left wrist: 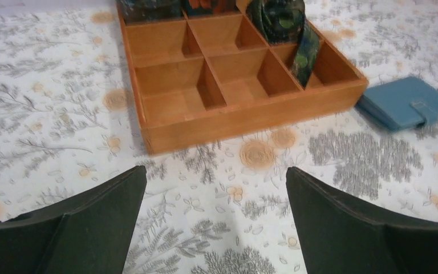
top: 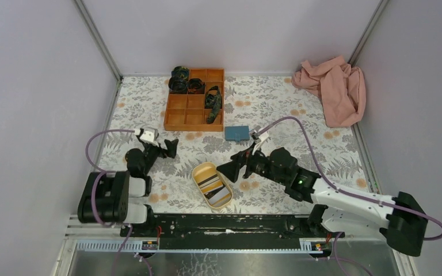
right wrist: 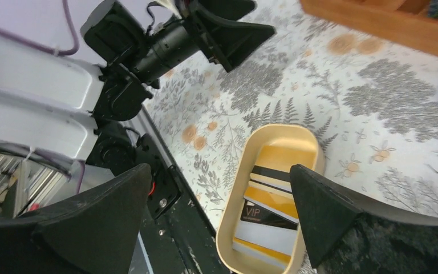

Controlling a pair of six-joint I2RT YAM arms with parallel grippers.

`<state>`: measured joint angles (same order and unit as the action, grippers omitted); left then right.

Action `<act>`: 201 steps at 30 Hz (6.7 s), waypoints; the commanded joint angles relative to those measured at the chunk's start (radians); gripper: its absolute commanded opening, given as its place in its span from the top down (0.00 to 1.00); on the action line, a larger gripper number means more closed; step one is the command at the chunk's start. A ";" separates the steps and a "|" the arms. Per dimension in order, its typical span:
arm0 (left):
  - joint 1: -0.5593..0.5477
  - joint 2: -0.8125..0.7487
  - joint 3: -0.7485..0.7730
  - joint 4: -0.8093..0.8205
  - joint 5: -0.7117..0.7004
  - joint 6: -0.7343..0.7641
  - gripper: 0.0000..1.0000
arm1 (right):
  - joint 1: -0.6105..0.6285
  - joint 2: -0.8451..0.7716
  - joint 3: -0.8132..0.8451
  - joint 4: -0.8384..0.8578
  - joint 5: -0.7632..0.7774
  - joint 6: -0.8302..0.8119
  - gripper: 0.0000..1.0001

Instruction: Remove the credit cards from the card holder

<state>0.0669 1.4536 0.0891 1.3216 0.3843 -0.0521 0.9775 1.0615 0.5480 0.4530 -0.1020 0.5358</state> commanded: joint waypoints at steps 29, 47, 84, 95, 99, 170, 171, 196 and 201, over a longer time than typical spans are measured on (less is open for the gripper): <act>-0.950 -0.665 0.395 -1.128 -1.073 -0.238 0.00 | 0.025 -0.116 0.025 -0.429 0.691 -0.224 0.18; -0.927 -0.034 0.739 -1.062 -0.907 -0.235 0.00 | -0.087 0.220 0.194 -0.067 0.561 -0.445 0.13; -0.788 -0.114 0.542 -0.985 -0.951 -0.583 0.62 | -0.240 0.474 0.106 0.116 0.405 -0.306 0.22; -0.780 -0.172 0.584 -1.259 -1.212 -0.790 0.00 | -0.127 0.467 0.153 0.075 0.038 -0.476 0.13; -0.777 -0.163 0.609 -1.323 -1.249 -0.831 0.00 | -0.090 0.481 0.174 0.055 -0.002 -0.500 0.19; -0.811 -0.149 0.478 -1.054 -0.523 -0.046 0.20 | -0.238 0.230 -0.142 0.383 0.618 -0.466 0.13; -0.811 -0.175 0.454 -1.048 -0.524 -0.048 0.20 | -0.239 0.230 -0.142 0.382 0.614 -0.465 0.14; -0.810 -0.034 0.508 -1.144 -0.516 -0.054 0.37 | -0.243 0.256 -0.126 0.359 0.625 -0.441 0.17; -0.809 -0.028 0.508 -1.139 -0.565 -0.076 0.64 | -0.245 0.248 -0.127 0.355 0.637 -0.444 0.18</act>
<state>-0.7406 1.4185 0.5755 0.1871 -0.1417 -0.1146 0.7429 1.3140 0.3981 0.7750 0.5064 0.0864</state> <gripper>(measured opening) 0.426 0.826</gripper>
